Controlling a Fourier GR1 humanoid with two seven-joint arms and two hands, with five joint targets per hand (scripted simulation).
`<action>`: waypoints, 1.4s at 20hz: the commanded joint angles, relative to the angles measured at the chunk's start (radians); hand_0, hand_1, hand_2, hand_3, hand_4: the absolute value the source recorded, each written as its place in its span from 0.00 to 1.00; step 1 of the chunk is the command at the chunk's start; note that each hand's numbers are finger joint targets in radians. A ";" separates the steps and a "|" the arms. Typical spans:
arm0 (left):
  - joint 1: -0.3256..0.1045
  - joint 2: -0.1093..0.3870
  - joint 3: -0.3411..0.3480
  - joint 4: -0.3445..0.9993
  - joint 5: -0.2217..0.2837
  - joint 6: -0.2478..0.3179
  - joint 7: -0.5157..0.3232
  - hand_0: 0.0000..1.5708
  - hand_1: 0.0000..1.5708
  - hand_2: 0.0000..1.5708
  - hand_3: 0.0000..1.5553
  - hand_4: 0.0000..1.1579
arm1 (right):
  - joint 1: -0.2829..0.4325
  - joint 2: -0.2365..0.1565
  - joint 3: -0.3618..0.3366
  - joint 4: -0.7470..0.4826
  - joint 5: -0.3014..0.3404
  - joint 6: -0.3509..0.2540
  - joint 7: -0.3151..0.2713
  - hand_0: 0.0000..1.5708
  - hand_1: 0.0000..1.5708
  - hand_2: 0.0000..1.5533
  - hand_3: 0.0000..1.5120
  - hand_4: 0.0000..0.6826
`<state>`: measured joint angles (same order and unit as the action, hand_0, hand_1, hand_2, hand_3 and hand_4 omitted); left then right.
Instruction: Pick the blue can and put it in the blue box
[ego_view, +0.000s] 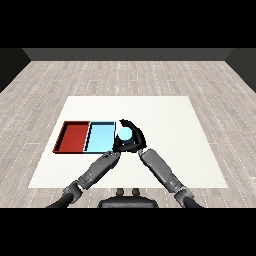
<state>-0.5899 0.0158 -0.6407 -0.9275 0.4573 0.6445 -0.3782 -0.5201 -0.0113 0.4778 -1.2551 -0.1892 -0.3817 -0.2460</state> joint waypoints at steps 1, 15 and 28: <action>0.023 -0.015 0.038 -0.076 -0.052 0.022 0.072 1.00 1.00 1.00 0.95 0.99 | -0.014 0.011 0.017 -0.012 0.021 -0.031 0.041 0.00 0.00 0.00 0.00 0.00; 0.091 0.001 0.096 -0.017 -0.029 0.016 -0.054 1.00 1.00 1.00 0.95 0.99 | 0.100 -0.050 -0.257 -0.216 -0.131 0.132 0.039 0.00 0.00 0.00 0.00 0.00; -0.017 0.191 0.277 0.078 -0.053 -0.052 0.067 1.00 1.00 0.99 0.95 0.97 | 0.375 -0.160 -0.435 -0.452 -0.241 0.248 -0.048 0.00 0.00 0.00 0.00 0.00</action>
<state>-0.5726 0.1680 -0.4205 -0.9147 0.4074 0.6148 -0.3509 -0.2113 -0.1463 0.0848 -1.6909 -0.4108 -0.1818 -0.2528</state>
